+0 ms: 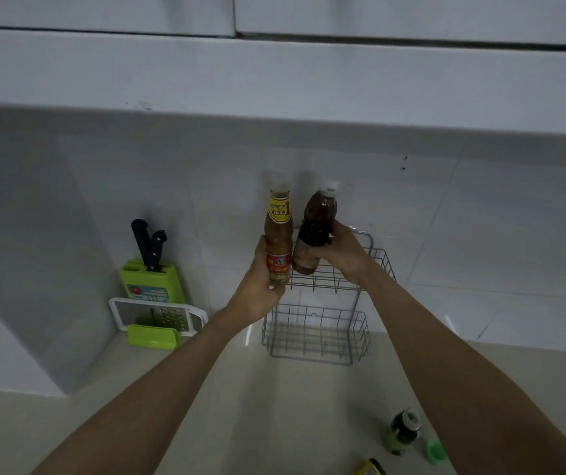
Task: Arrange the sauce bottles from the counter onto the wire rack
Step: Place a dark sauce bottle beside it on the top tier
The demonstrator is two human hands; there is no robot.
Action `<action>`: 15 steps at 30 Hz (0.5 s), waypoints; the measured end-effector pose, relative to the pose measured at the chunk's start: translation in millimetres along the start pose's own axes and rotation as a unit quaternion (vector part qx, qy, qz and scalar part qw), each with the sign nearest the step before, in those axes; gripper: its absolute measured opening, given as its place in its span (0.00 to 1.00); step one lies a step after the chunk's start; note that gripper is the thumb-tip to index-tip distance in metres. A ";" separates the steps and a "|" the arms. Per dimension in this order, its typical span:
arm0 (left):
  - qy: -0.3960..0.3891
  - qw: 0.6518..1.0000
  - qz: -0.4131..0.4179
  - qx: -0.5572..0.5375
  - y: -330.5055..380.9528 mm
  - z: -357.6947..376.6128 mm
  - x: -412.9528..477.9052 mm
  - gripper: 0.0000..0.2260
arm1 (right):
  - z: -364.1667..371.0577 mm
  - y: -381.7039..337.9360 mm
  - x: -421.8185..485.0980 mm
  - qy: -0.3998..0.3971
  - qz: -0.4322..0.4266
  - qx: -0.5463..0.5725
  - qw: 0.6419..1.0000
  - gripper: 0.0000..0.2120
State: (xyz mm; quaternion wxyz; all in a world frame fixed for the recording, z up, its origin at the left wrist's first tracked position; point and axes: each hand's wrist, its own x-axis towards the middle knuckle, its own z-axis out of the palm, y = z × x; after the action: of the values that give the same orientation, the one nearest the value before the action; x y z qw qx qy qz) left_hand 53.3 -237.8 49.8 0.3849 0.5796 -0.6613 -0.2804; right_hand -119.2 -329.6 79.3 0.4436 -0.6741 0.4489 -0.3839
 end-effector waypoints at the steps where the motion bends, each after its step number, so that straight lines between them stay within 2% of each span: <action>1: 0.000 1.000 -0.001 -0.002 -1.1 0.2 0.1 0.42 | -1.0 1.3 1.8 -0.001 -0.004 -0.005 1.000 0.32; 6: -0.002 1.000 0.001 -0.007 -2.2 -1.5 -1.9 0.42 | -3.1 4.2 2.8 -0.031 0.013 -0.016 0.999 0.36; 12: 0.002 1.000 0.006 0.000 -2.2 -0.8 -4.0 0.43 | 0.9 6.1 -1.5 -0.058 0.041 0.001 0.997 0.24; 15: 0.001 1.000 0.007 -0.004 -2.4 -1.0 -4.6 0.43 | 3.8 3.9 -1.1 -0.061 0.042 -0.010 0.997 0.27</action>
State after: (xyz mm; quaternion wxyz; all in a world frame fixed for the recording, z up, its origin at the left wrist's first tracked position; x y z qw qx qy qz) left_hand 55.6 -233.6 47.6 0.3901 0.5736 -0.6638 -0.2797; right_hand -117.1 -328.4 74.3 0.4792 -0.6815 0.4523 -0.3184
